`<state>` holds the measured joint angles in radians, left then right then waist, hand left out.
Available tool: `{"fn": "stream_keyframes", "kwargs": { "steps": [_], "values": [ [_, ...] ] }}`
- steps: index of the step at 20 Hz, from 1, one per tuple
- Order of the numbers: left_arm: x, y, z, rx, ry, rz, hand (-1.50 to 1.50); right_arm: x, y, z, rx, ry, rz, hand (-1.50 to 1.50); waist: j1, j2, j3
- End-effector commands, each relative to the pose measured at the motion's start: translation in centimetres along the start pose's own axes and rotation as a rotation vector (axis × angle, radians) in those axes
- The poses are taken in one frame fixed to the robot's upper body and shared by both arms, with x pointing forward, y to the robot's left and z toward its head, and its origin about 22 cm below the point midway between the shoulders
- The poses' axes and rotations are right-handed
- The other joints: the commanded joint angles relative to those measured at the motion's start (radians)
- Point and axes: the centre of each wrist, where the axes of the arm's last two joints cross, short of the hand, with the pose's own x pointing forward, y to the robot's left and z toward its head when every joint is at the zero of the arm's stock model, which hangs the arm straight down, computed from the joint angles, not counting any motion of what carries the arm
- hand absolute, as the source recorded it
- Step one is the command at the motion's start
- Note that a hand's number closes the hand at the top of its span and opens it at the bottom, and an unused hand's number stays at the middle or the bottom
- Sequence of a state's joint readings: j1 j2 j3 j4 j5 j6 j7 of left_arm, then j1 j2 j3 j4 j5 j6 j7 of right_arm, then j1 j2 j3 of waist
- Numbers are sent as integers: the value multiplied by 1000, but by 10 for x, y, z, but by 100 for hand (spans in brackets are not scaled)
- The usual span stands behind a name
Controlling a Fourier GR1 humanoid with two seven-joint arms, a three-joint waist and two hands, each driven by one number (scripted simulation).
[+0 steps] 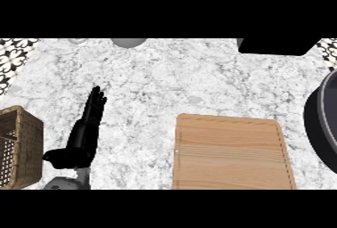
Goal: Pick the eggplant from the cutting board and place it in the pot
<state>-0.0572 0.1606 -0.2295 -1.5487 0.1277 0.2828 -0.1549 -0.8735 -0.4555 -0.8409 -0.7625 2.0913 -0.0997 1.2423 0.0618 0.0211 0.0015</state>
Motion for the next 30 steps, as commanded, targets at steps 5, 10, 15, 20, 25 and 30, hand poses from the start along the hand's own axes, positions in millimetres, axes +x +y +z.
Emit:
{"fn": "stream_keyframes", "kwargs": {
  "steps": [5,10,15,20,25,30],
  "values": [
    [-1,14,8,30,33,0,0,-28,57,25,154,269,-41,150,-36,-14,1],
    [2,14,-7,55,22,-11,0,-45,78,21,229,332,-31,150,-55,-14,0],
    [-11,13,8,49,34,2,0,-68,106,20,380,513,-26,-150,-45,-9,1],
    [-7,3,5,42,13,3,0,-76,117,45,414,425,-251,-150,-47,-13,1],
    [-6,20,6,46,18,-17,0,-78,84,20,108,360,-585,-150,-42,-16,-1],
    [-2,14,-1,50,27,2,0,-93,79,27,-51,424,-832,-150,-54,-17,0]
  ]
}}
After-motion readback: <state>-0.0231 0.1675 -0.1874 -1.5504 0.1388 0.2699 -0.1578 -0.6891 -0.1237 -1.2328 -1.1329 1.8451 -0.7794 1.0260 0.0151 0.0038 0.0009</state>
